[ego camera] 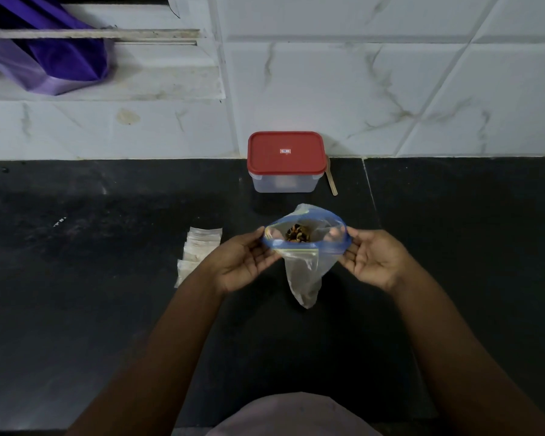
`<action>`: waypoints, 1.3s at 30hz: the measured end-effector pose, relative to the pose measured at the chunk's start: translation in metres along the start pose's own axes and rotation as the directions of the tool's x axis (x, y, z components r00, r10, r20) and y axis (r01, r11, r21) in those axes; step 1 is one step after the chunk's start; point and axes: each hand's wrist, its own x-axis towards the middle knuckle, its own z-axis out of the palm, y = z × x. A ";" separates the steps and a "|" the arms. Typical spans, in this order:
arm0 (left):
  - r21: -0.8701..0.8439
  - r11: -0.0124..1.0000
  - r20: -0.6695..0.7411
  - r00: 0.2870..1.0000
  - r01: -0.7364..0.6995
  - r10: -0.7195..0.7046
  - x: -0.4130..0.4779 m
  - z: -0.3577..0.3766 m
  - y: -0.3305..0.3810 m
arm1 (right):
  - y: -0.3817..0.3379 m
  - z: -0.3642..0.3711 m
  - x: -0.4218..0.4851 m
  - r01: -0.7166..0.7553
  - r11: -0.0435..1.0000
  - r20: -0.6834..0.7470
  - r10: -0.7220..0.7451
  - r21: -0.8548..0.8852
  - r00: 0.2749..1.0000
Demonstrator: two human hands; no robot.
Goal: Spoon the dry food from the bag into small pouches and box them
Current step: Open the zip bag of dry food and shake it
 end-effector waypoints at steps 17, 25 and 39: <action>-0.290 0.946 -0.063 0.990 -0.142 0.129 0.029 0.004 -0.031 | 0.021 0.009 0.026 -0.021 0.963 -0.047 0.035 0.270 0.998; 0.573 0.789 -0.058 0.949 -0.221 0.309 0.017 -0.001 -0.023 | 0.031 0.008 0.019 0.256 0.769 -0.023 -0.331 -0.586 0.943; 0.686 0.715 -0.087 0.961 -0.134 0.263 0.027 0.015 -0.006 | 0.010 0.020 0.027 0.247 0.597 0.103 -0.265 -0.763 0.959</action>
